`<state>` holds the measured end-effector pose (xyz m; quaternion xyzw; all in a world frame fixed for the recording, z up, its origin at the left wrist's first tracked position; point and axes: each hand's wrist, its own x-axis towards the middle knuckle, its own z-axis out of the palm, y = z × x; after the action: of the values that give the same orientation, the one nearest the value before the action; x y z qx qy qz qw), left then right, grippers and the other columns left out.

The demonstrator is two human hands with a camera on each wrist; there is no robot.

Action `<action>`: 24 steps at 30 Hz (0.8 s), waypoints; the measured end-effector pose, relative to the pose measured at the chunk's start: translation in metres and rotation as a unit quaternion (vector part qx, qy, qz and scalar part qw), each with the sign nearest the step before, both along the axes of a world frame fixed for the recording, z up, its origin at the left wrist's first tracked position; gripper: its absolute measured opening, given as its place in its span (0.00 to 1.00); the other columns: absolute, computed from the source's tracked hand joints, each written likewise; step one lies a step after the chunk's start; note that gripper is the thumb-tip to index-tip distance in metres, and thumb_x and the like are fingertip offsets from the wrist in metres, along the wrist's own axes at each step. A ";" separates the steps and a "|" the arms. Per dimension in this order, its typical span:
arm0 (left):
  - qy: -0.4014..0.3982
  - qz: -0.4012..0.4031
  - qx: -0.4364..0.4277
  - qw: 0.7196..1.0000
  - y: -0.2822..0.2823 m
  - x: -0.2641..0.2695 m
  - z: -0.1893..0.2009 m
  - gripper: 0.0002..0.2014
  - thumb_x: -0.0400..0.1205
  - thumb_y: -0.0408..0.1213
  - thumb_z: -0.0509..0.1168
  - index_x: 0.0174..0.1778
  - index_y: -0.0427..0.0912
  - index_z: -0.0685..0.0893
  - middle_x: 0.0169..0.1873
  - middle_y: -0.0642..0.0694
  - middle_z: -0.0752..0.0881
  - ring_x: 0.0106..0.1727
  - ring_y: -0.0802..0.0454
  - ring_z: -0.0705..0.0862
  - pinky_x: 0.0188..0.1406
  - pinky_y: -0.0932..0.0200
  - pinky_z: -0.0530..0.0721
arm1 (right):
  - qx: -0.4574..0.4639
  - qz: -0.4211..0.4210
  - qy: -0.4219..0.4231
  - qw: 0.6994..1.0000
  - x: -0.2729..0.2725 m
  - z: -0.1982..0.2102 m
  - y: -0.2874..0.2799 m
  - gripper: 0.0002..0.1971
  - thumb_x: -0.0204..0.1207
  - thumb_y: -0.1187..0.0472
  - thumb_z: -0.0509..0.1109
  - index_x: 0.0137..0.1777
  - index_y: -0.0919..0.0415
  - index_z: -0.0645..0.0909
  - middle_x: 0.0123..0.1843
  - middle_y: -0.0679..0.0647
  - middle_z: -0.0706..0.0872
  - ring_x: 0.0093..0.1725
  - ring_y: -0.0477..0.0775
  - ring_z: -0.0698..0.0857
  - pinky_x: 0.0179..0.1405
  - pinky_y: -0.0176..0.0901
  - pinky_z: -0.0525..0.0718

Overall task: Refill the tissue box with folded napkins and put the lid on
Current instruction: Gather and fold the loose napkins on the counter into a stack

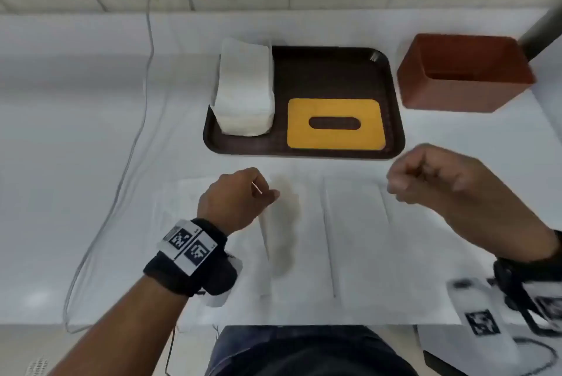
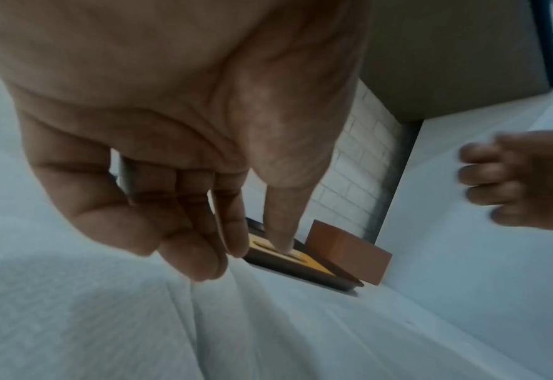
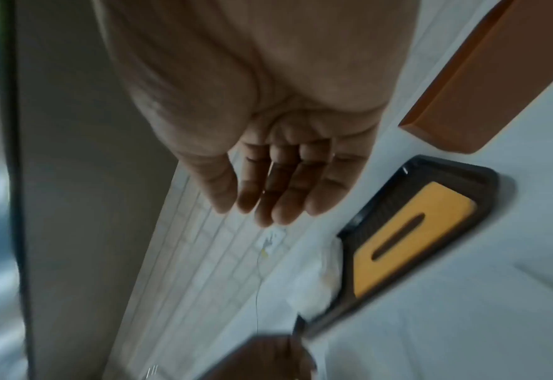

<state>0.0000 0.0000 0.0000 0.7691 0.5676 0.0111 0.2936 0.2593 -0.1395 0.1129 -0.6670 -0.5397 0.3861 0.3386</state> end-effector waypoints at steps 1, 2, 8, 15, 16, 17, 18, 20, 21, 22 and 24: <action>0.020 0.008 -0.017 1.000 0.001 0.000 -0.001 0.15 0.78 0.63 0.68 0.43 0.56 0.83 0.41 0.60 0.86 0.47 0.53 0.86 0.39 0.57 0.76 | -0.028 0.009 -0.020 0.999 0.003 0.003 -0.014 0.08 0.70 0.46 0.72 0.43 0.48 0.86 0.41 0.48 0.90 0.42 0.53 0.88 0.45 0.41 0.85; 0.039 0.016 -0.023 0.999 0.002 0.000 -0.003 0.15 0.77 0.64 0.67 0.44 0.56 0.83 0.41 0.60 0.86 0.47 0.54 0.85 0.37 0.58 0.73 | -0.063 0.033 -0.011 0.997 0.004 0.003 -0.026 0.11 0.67 0.42 0.72 0.43 0.47 0.87 0.39 0.48 0.90 0.40 0.53 0.88 0.43 0.38 0.84; 0.051 0.054 -0.068 0.995 0.008 -0.001 -0.016 0.20 0.75 0.67 0.69 0.47 0.54 0.83 0.45 0.55 0.87 0.49 0.49 0.85 0.46 0.54 0.80 | -0.136 0.001 0.046 0.990 -0.020 -0.037 -0.039 0.07 0.72 0.49 0.74 0.40 0.51 0.87 0.39 0.53 0.89 0.43 0.60 0.87 0.52 0.62 0.86; -0.004 0.020 -0.120 0.993 0.012 0.005 -0.029 0.15 0.75 0.57 0.73 0.33 0.51 0.81 0.35 0.53 0.89 0.42 0.49 0.86 0.35 0.57 0.77 | -0.087 -0.014 0.034 0.995 -0.054 -0.096 0.056 0.03 0.80 0.60 0.73 0.45 0.55 0.85 0.40 0.48 0.90 0.38 0.45 0.86 0.41 0.35 0.82; -0.018 0.016 -0.118 0.993 0.012 0.005 -0.031 0.14 0.76 0.54 0.73 0.32 0.51 0.79 0.35 0.52 0.89 0.42 0.49 0.86 0.34 0.57 0.76 | -0.089 -0.010 0.024 0.996 -0.056 -0.099 0.063 0.03 0.80 0.59 0.73 0.45 0.54 0.86 0.41 0.47 0.90 0.38 0.45 0.86 0.41 0.34 0.82; -0.038 0.011 -0.115 0.993 0.011 0.005 -0.031 0.15 0.77 0.53 0.73 0.32 0.51 0.78 0.34 0.52 0.88 0.41 0.49 0.85 0.34 0.57 0.75 | -0.090 -0.016 0.020 0.996 -0.057 -0.101 0.067 0.02 0.80 0.58 0.73 0.45 0.53 0.85 0.42 0.47 0.90 0.38 0.45 0.87 0.41 0.35 0.83; -0.063 0.008 -0.113 0.992 0.010 0.004 -0.031 0.15 0.77 0.51 0.73 0.32 0.51 0.77 0.33 0.52 0.88 0.39 0.51 0.85 0.34 0.57 0.75 | -0.089 -0.026 0.019 0.995 -0.056 -0.103 0.070 0.02 0.80 0.58 0.73 0.46 0.54 0.85 0.43 0.49 0.90 0.39 0.46 0.87 0.41 0.36 0.83; -0.131 0.009 -0.115 0.985 0.006 0.000 -0.029 0.15 0.78 0.48 0.74 0.33 0.46 0.78 0.28 0.52 0.89 0.33 0.57 0.86 0.32 0.59 0.75 | -0.092 -0.048 0.028 0.994 -0.055 -0.106 0.071 0.04 0.80 0.56 0.73 0.50 0.54 0.85 0.46 0.50 0.89 0.42 0.48 0.88 0.43 0.41 0.86; -0.169 0.011 -0.117 0.979 0.004 -0.003 -0.027 0.15 0.79 0.47 0.75 0.34 0.42 0.79 0.26 0.51 0.89 0.30 0.59 0.87 0.32 0.60 0.76 | -0.098 -0.061 0.034 0.993 -0.053 -0.108 0.070 0.06 0.80 0.54 0.73 0.53 0.54 0.84 0.48 0.50 0.88 0.44 0.50 0.88 0.44 0.44 0.87; -0.208 0.018 -0.124 0.970 0.002 -0.005 -0.024 0.16 0.79 0.45 0.75 0.35 0.39 0.79 0.25 0.51 0.88 0.28 0.59 0.88 0.32 0.60 0.77 | -0.104 -0.075 0.039 0.991 -0.052 -0.110 0.068 0.07 0.80 0.53 0.73 0.55 0.53 0.83 0.52 0.51 0.88 0.47 0.52 0.88 0.46 0.46 0.88; -0.276 0.035 -0.150 0.949 -0.001 -0.011 -0.019 0.17 0.80 0.43 0.75 0.35 0.37 0.77 0.24 0.51 0.86 0.29 0.57 0.89 0.32 0.59 0.78 | -0.116 -0.101 0.052 0.987 -0.047 -0.114 0.063 0.12 0.79 0.52 0.74 0.60 0.51 0.81 0.57 0.51 0.86 0.52 0.52 0.88 0.50 0.50 0.88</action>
<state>-0.0112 -0.0013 -0.0194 0.6625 0.4862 0.1477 0.5504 0.2120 -0.0762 -0.0010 -0.7316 -0.4028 0.4447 0.3236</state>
